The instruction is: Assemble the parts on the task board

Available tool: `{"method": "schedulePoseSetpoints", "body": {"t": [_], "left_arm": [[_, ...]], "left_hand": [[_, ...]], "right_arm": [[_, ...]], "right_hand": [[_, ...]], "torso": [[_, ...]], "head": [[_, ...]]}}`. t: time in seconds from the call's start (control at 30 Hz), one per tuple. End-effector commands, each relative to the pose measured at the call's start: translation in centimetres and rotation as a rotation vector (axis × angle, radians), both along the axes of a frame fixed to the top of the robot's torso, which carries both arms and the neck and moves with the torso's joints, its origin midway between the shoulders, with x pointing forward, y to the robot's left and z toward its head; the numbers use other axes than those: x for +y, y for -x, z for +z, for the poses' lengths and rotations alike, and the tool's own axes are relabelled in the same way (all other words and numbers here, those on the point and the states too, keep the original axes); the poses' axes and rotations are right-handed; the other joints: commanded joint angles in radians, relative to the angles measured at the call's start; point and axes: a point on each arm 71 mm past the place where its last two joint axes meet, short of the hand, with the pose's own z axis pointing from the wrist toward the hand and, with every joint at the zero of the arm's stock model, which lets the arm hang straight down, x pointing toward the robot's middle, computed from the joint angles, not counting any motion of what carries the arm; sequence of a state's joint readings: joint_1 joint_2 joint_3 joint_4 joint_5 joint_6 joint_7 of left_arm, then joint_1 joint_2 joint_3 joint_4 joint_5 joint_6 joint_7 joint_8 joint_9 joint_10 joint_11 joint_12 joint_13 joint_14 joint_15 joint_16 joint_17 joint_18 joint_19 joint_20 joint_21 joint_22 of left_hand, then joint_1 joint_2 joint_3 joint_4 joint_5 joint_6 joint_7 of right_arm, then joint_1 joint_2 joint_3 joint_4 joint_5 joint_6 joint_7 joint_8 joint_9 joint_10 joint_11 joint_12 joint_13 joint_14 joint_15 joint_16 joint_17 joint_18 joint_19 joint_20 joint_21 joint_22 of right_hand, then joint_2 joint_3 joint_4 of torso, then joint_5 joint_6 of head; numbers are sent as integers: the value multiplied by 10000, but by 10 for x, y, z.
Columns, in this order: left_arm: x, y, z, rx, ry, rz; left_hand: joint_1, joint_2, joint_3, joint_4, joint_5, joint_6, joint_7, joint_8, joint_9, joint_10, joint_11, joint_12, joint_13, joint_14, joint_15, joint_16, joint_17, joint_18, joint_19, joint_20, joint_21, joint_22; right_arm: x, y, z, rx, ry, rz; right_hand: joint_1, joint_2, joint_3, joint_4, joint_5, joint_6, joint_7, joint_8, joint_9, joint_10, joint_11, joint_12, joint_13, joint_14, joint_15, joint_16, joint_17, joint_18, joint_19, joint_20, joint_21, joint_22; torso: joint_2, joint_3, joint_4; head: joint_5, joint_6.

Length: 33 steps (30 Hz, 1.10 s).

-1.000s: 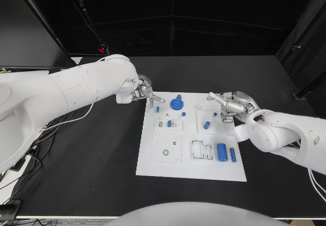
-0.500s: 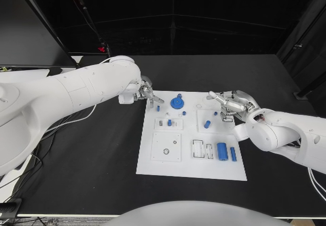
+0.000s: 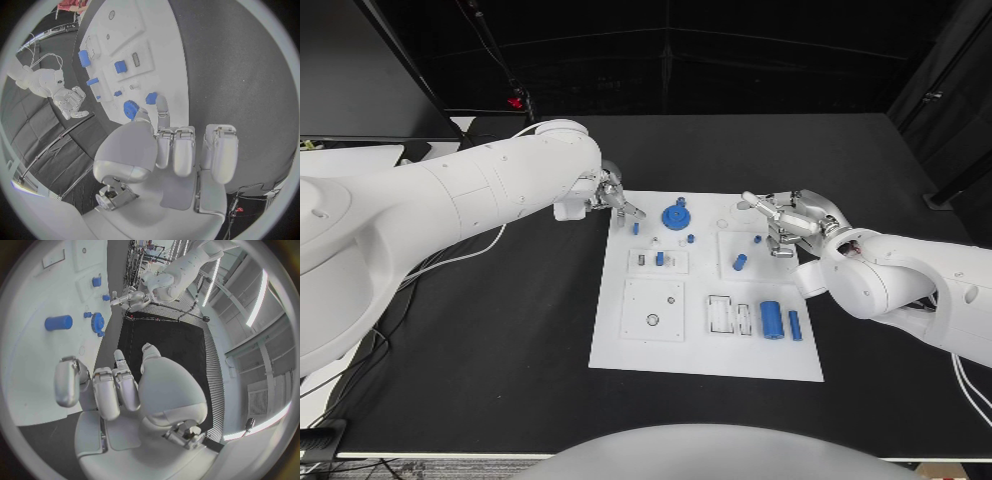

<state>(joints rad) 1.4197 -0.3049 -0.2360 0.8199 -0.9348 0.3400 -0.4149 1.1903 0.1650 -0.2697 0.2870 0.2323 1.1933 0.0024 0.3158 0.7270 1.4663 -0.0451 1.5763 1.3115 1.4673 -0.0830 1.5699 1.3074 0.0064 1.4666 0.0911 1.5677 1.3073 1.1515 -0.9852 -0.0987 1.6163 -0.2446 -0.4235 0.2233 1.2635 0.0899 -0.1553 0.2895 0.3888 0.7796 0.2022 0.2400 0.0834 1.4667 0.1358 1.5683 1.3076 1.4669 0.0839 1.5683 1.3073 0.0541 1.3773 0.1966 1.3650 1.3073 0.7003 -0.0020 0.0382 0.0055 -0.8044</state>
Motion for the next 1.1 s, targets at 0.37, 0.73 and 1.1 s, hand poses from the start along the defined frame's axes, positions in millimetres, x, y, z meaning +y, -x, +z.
{"method": "schedulePoseSetpoints", "body": {"t": [0.37, 0.73, 1.1], "left_arm": [[-4, 1, -3, -89, -34, -11], [-12, 5, -10, 112, -10, -232], [-14, 5, -11, 137, -26, -235]], "left_hand": [[152, -8, -43, 22, 127, -225, 64, -67, 83, 1045, -7, -55, 2593, 1035, 0, 9, 2634, -64, 1042, 3, 31, 2635], [-183, 116, -246, 52, -148, -355, 150, -158, 203, 1045, 79, -55, 2593, 1035, 82, 9, 2634, -64, 1042, -74, 31, 2635], [-16, 168, -263, 16, 31, -594, 220, -310, 268, 1045, 149, -55, 2593, 1035, 153, 9, 2634, -64, 1042, -160, 31, 2635]], "right_arm": [[5, 0, 1, -36, -83, 137], [6, 0, 1, -44, -95, 156], [7, 0, 1, -49, -108, 180]], "right_hand": [[35, 46, -64, -10, 45, -75, 131, 50, 11, 1041, 89, 25, 2632, 1039, 36, 25, 2635, 82, -2, -6, -4, 1804], [35, 46, -64, -10, 45, -75, 131, 50, 11, 1041, 89, 25, 2632, 1039, 36, 25, 2635, 82, -2, -6, -4, 1804], [33, 46, -74, -10, 54, -83, 131, 62, 11, 1041, 89, 25, 2632, 1039, 35, 25, 2635, 84, -8, -6, -10, 1801]], "torso": [[-2, -5, -2], [-5, 0, -5], [-6, -1, 5]], "head": [[-19, -62], [-53, -94], [-71, -124]]}}
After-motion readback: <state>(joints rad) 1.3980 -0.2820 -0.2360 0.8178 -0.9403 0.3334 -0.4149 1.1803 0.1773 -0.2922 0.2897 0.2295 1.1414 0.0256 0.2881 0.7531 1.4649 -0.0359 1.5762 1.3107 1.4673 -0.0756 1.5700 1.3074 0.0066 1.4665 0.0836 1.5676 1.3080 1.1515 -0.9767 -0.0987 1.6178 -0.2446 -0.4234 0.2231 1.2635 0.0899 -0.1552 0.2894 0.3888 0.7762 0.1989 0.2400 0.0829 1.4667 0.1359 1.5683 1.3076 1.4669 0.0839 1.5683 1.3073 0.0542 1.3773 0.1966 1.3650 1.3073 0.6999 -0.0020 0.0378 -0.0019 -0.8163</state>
